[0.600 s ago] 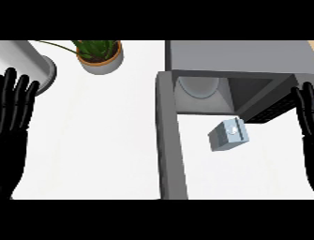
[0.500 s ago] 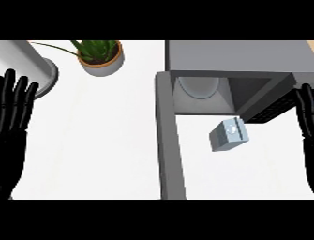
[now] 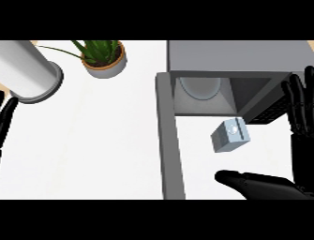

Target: Pick up the milk, place it into the microwave and close the microwave

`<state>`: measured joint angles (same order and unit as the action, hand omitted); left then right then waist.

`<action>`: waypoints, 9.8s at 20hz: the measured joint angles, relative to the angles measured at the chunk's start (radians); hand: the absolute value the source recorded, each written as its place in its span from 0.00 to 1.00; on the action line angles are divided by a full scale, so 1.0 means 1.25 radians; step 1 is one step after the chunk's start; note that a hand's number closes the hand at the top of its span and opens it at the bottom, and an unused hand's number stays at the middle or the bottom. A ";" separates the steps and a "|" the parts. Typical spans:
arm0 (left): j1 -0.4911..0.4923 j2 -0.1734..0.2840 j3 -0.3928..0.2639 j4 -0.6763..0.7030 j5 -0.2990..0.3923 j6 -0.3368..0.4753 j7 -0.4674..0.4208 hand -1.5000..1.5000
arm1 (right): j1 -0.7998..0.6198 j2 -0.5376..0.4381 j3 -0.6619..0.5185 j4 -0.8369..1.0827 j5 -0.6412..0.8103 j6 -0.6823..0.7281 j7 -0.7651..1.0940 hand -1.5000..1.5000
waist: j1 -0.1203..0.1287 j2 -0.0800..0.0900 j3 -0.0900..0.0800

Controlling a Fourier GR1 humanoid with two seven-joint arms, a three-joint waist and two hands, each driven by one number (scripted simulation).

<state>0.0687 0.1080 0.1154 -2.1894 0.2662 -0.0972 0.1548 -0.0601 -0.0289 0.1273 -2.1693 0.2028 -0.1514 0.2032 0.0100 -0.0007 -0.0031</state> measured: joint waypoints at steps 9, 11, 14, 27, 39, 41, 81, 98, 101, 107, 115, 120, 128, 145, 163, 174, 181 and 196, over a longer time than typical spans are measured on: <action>0.142 0.014 0.102 -0.119 0.147 -0.073 0.047 0.00 | 0.033 0.018 0.066 0.007 0.094 -0.079 0.038 0.00 | -0.002 -0.001 0.002; 0.171 0.015 0.126 -0.121 0.156 -0.095 0.046 0.00 | 0.041 0.017 0.070 0.028 0.101 -0.093 0.026 0.00 | -0.001 -0.001 0.002; 0.221 0.004 0.153 -0.124 0.164 -0.132 0.031 0.00 | 0.041 0.010 0.044 0.060 0.093 -0.092 0.008 0.00 | 0.001 -0.001 0.002; 0.337 -0.011 0.246 -0.119 0.230 -0.240 -0.012 0.00 | 0.134 0.017 -0.042 0.309 0.036 -0.162 -0.201 0.00 | 0.007 -0.002 0.003; 0.379 -0.017 0.293 -0.110 0.295 -0.297 -0.028 0.00 | 0.121 0.006 -0.125 0.637 -0.041 -0.148 -0.452 0.00 | 0.006 0.000 0.004; 0.397 -0.024 0.299 -0.111 0.302 -0.312 -0.036 0.00 | 0.110 0.003 -0.138 0.696 -0.037 -0.153 -0.493 0.00 | 0.008 -0.001 0.004; 0.476 0.016 0.380 -0.100 0.479 -0.397 -0.032 0.00 | -0.275 -0.053 -0.286 1.477 -0.115 0.088 -1.019 1.00 | 0.011 0.003 0.005; 0.461 0.018 0.415 -0.095 0.541 -0.401 0.010 0.00 | -0.491 -0.080 -0.269 1.506 -0.085 0.088 -0.935 1.00 | 0.014 0.004 0.004; 0.459 0.015 0.415 -0.096 0.545 -0.412 0.017 0.00 | -0.543 -0.098 -0.277 1.540 -0.081 0.076 -0.908 1.00 | 0.022 0.008 0.004; 0.421 0.021 0.407 -0.095 0.540 -0.404 0.026 0.00 | -0.643 -0.143 -0.292 1.589 -0.081 0.074 -0.838 1.00 | 0.038 0.017 0.006; 0.365 0.045 0.406 -0.083 0.538 -0.397 0.031 0.00 | -0.712 -0.181 -0.277 1.627 -0.046 0.008 -0.792 1.00 | 0.059 0.029 0.006; 0.346 0.054 0.398 -0.089 0.537 -0.388 0.038 0.00 | -0.747 -0.213 -0.273 1.640 -0.029 -0.072 -0.759 1.00 | 0.077 0.039 0.006; 0.318 0.075 0.391 -0.075 0.540 -0.393 0.044 0.00 | -0.758 -0.227 -0.289 1.662 -0.039 -0.150 -0.734 1.00 | 0.095 0.041 0.003; 0.271 0.104 0.389 -0.041 0.530 -0.392 0.049 0.00 | -0.781 -0.257 -0.315 1.693 -0.079 -0.200 -0.737 1.00 | 0.127 0.058 0.002; 0.226 0.129 0.387 -0.020 0.479 -0.396 0.054 0.00 | -0.797 -0.278 -0.317 1.660 -0.091 -0.146 -0.741 0.00 | 0.149 0.077 0.022; 0.190 0.139 0.363 0.009 0.451 -0.404 0.057 0.00 | -0.831 -0.226 -0.267 1.683 -0.050 -0.149 -0.671 0.00 | 0.158 0.075 0.031; 0.183 0.137 0.342 0.024 0.434 -0.412 0.065 0.00 | -0.849 -0.197 -0.262 1.676 -0.050 -0.181 -0.670 0.00 | 0.149 0.075 0.037; 0.210 0.082 0.288 0.039 0.370 -0.441 0.065 0.00 | -0.868 -0.161 -0.273 1.686 -0.057 -0.253 -0.684 0.00 | 0.108 0.068 0.027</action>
<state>0.3311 0.2103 0.4749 -2.1409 0.7293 -0.6488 0.2356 -1.1449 -0.2306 -0.2142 -0.0619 0.1312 -0.4671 -0.6518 0.1453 0.0837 0.0304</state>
